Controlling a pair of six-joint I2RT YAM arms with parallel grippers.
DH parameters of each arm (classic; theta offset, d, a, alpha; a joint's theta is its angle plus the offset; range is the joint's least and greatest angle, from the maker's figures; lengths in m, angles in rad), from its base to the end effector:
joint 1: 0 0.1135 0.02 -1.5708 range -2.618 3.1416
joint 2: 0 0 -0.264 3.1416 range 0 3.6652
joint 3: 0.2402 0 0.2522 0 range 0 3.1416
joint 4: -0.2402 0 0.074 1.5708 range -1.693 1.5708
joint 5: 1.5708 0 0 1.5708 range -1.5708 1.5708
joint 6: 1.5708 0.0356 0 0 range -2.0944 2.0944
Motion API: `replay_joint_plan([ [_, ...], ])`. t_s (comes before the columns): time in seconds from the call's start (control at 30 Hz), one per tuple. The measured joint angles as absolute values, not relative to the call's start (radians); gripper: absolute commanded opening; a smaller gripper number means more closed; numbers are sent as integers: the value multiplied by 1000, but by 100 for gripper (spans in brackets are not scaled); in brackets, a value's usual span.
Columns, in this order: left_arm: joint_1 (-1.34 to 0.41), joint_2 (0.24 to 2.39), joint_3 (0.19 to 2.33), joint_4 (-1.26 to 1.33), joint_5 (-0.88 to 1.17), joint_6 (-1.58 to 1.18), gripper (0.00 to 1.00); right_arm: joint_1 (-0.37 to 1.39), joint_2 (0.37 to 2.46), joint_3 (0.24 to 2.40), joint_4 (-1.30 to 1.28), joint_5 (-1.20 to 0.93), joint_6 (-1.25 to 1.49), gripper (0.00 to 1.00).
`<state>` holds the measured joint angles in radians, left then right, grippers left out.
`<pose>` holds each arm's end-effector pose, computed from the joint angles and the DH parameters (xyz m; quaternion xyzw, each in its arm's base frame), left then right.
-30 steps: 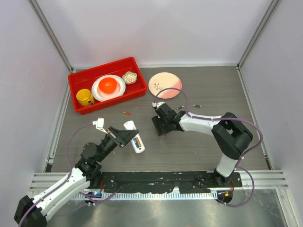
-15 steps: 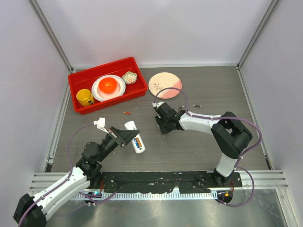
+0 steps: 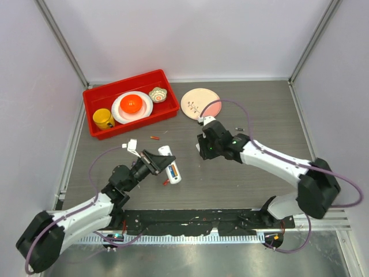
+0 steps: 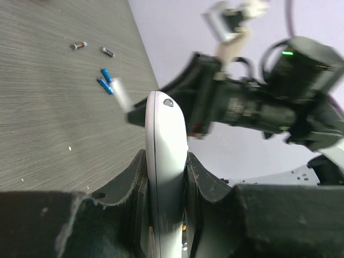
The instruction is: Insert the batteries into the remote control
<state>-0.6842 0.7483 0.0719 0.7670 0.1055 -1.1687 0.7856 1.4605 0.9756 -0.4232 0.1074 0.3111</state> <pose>0.1248 -0.1066 0.1965 -0.1237 0.6631 -0.6109 0.4145 0.2169 0.2115 0.2286 -0.2049 0.9219 0.1260 0.3037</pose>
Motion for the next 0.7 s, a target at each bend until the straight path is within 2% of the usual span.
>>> replay_joint_plan([
  [0.23,-684,982,111,960,71,-1171,0,817,1253,1061,-586,71,333,22],
  [0.5,-684,1219,172,1200,33,-1203,0,891,1217,1112,-741,-52,379,22],
  [0.7,-694,1361,179,1245,23,-1249,0,944,1222,1182,-775,-76,400,21],
])
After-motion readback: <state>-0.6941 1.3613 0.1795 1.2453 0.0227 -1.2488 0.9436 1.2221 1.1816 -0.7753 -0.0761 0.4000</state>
